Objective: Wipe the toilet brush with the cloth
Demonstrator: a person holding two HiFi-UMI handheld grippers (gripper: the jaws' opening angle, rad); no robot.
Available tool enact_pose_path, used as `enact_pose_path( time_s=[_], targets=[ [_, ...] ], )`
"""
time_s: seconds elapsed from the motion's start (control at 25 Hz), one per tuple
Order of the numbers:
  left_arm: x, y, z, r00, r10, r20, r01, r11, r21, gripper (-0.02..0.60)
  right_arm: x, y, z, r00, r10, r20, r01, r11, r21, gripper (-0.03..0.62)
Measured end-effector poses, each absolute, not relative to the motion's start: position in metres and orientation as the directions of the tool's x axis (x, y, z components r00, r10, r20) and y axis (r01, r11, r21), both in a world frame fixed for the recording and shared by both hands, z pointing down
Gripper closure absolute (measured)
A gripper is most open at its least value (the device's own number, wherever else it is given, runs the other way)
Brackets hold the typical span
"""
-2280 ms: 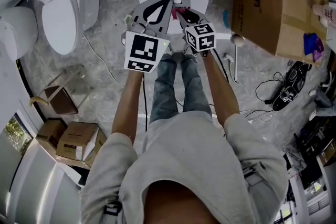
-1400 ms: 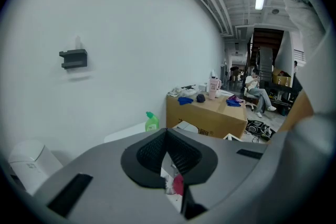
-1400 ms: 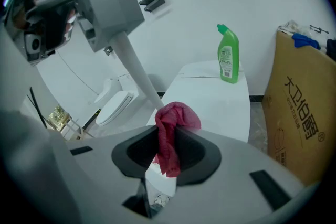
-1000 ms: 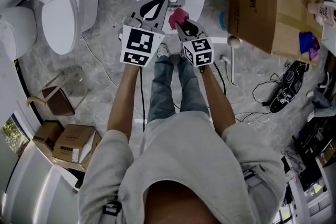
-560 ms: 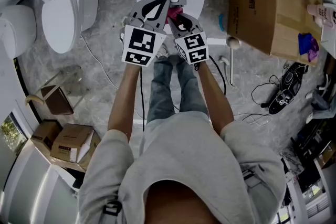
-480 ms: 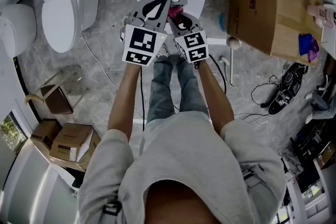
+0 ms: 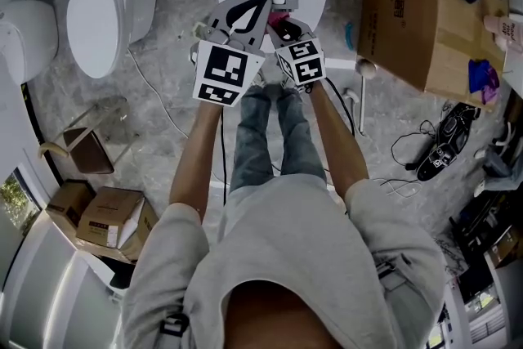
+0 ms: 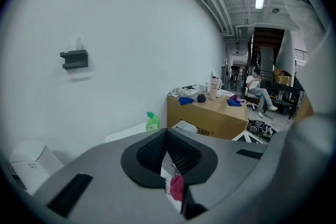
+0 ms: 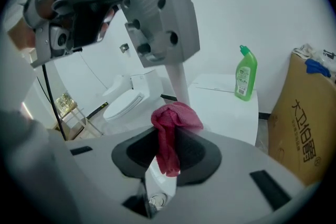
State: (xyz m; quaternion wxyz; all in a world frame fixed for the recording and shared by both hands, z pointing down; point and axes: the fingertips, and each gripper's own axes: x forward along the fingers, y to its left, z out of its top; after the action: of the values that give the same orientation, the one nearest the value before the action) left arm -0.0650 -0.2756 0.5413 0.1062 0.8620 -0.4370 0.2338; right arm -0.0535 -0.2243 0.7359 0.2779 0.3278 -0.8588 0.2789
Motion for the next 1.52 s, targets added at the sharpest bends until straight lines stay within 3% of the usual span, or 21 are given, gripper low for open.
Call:
enact_pose_path(
  time_s=[0.48,0.72,1.24,1.52],
  targets=[
    [-0.065,-0.274,0.542,0.521,-0.699,0.490,-0.800,-0.599,-0.003,0.563,-0.055,-0.226,0.818,-0.567,-0.258,0.782,-0.750,0.553,-0.361,0.493],
    [-0.066,-0.274,0.543,0.517,-0.696,0.498,-0.802,-0.597,-0.003,0.563,-0.054,-0.227,0.817,-0.559,-0.246,0.792,-0.744,0.570,-0.348,0.493],
    [-0.066,-0.269,0.551,0.493,-0.692,0.528,-0.806,-0.592,-0.024,0.561,-0.010,-0.200,0.715,-0.600,-0.457,0.656,-0.759,0.583,-0.289,0.494],
    [-0.084,-0.271,0.535,0.458,-0.757,0.467,-0.860,-0.509,0.019,0.561,0.025,-0.188,0.654,-0.577,-0.558,0.596,-0.792,0.562,-0.241,0.493]
  ],
)
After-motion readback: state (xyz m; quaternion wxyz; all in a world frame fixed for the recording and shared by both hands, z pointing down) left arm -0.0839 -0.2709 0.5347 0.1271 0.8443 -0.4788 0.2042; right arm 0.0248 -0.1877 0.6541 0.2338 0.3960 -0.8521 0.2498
